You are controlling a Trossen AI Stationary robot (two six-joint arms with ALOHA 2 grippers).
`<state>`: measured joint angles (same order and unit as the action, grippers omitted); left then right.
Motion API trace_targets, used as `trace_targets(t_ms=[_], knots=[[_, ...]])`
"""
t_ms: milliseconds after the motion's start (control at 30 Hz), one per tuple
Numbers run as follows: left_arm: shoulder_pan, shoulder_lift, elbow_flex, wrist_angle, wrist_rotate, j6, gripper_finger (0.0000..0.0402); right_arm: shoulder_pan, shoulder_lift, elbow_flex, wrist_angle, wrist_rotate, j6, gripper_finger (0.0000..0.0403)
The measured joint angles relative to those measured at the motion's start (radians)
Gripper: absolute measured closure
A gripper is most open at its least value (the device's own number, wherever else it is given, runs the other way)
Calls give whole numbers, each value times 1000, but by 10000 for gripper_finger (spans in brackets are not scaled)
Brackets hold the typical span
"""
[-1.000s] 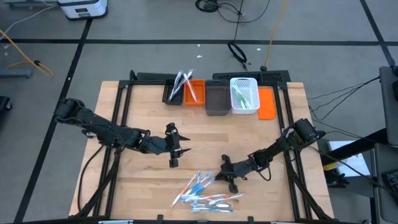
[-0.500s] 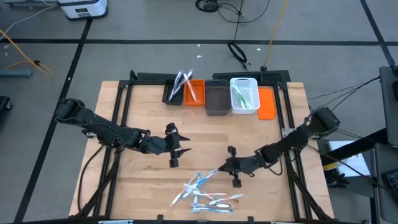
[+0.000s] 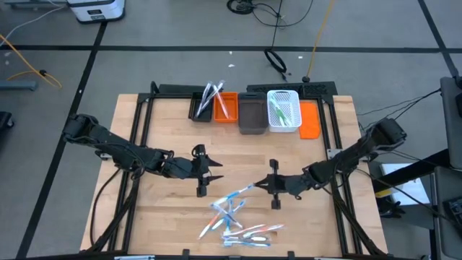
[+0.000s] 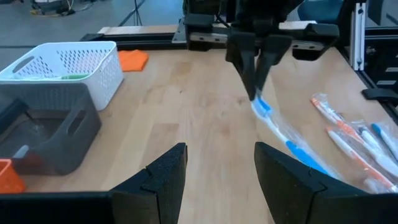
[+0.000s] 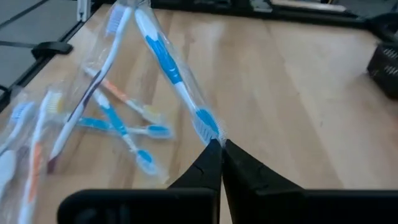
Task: Pick & Place Toothbrushes
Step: Put the blue toothbrush into the black bin
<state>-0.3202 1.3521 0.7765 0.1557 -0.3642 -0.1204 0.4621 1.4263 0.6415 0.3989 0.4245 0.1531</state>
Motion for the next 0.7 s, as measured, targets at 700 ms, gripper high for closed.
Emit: trace_targets(t_ms=[700], knots=[[30,4,0,4,116,-159,213,-115,-60,37,1,-2,-142,403]])
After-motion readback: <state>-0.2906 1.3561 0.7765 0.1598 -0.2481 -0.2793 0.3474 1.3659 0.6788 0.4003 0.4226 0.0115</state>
